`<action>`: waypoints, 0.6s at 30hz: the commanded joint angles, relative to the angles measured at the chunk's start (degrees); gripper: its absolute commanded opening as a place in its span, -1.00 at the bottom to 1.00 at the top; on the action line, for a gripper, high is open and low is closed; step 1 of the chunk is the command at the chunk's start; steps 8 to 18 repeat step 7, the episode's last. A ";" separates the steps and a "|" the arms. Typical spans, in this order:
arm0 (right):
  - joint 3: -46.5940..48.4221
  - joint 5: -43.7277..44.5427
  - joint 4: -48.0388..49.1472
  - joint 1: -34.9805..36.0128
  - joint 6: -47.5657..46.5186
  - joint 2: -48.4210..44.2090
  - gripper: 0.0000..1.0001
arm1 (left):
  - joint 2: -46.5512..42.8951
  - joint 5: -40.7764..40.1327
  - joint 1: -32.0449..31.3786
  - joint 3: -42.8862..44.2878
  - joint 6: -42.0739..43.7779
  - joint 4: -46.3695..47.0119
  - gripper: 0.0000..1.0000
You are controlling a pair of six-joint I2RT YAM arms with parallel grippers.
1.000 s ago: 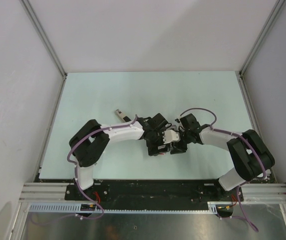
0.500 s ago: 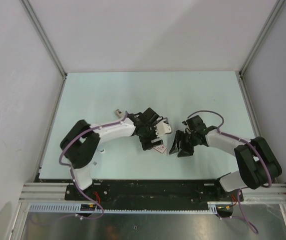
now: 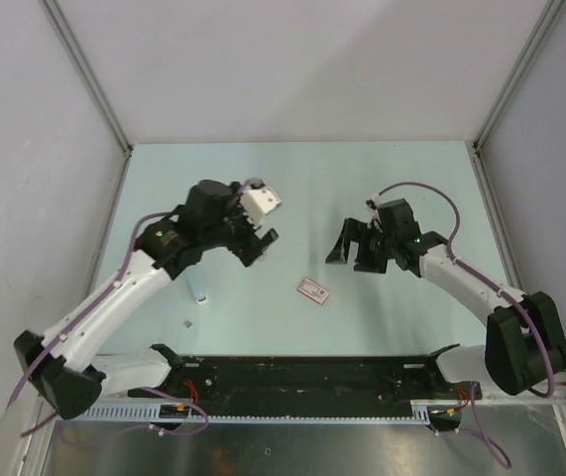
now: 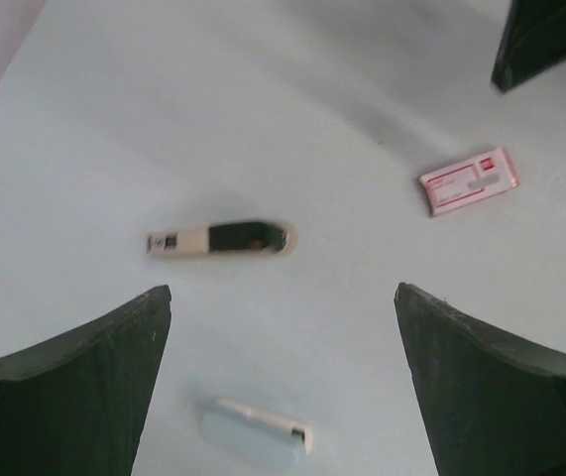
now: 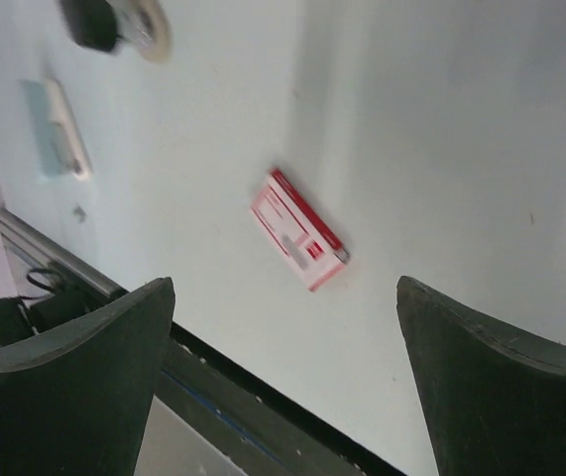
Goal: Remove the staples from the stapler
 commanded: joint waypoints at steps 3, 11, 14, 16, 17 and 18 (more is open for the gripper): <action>9.14 3.79 -0.19 1.15 -1.78 -2.37 0.99 | -11.24 5.70 12.71 -1.34 -5.99 -4.32 0.99; 13.36 6.80 -1.79 3.85 -2.61 -1.38 0.99 | -17.17 9.23 20.74 -3.96 -6.17 -4.26 0.99; 13.36 6.80 -1.79 3.85 -2.61 -1.38 0.99 | -17.17 9.23 20.74 -3.96 -6.17 -4.26 0.99; 13.36 6.80 -1.79 3.85 -2.61 -1.38 0.99 | -17.17 9.23 20.74 -3.96 -6.17 -4.26 0.99; 13.36 6.80 -1.79 3.85 -2.61 -1.38 0.99 | -17.17 9.23 20.74 -3.96 -6.17 -4.26 0.99; 13.36 6.80 -1.79 3.85 -2.61 -1.38 0.99 | -17.17 9.23 20.74 -3.96 -6.17 -4.26 0.99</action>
